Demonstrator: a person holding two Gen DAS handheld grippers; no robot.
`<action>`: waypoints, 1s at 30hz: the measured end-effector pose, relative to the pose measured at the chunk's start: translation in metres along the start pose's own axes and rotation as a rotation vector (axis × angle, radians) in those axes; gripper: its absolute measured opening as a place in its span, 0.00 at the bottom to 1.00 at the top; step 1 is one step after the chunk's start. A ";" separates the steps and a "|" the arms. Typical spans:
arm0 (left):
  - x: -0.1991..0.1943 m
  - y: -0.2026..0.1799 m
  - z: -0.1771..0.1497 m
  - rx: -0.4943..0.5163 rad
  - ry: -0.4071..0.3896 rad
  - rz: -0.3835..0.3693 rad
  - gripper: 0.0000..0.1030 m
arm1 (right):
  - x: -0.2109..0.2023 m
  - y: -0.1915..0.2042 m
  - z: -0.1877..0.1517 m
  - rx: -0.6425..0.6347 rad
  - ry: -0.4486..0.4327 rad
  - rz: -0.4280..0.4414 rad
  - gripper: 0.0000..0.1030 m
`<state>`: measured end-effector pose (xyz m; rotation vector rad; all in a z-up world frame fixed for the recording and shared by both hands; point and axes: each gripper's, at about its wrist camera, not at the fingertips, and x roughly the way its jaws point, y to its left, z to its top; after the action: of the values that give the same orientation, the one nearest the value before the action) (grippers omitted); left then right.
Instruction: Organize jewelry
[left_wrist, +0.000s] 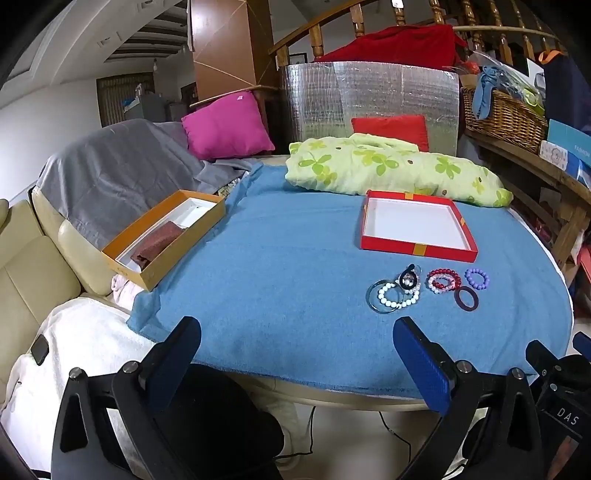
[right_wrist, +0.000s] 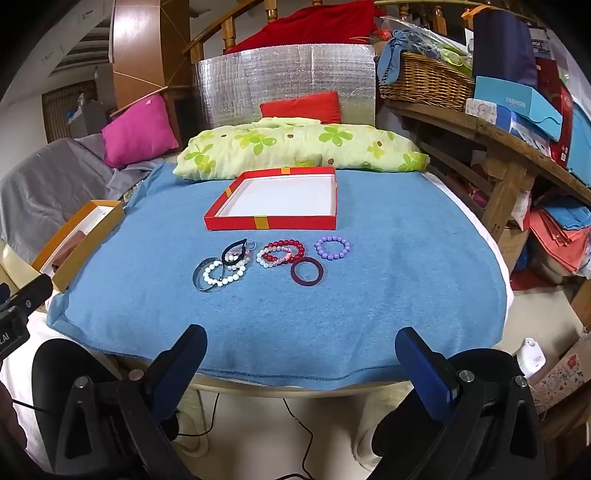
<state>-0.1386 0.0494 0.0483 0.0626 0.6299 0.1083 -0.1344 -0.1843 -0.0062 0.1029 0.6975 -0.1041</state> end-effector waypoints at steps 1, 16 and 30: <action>0.000 0.000 0.000 0.000 0.001 -0.001 1.00 | 0.000 0.000 0.000 0.001 0.000 0.001 1.00; 0.001 0.002 0.000 -0.007 0.002 -0.006 1.00 | 0.000 0.003 0.003 0.001 -0.005 0.000 1.00; 0.002 0.001 0.001 -0.002 0.008 -0.006 1.00 | 0.001 0.004 0.005 0.001 0.006 0.004 1.00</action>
<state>-0.1363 0.0504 0.0476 0.0578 0.6378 0.1031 -0.1303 -0.1814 -0.0028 0.1059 0.7033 -0.1006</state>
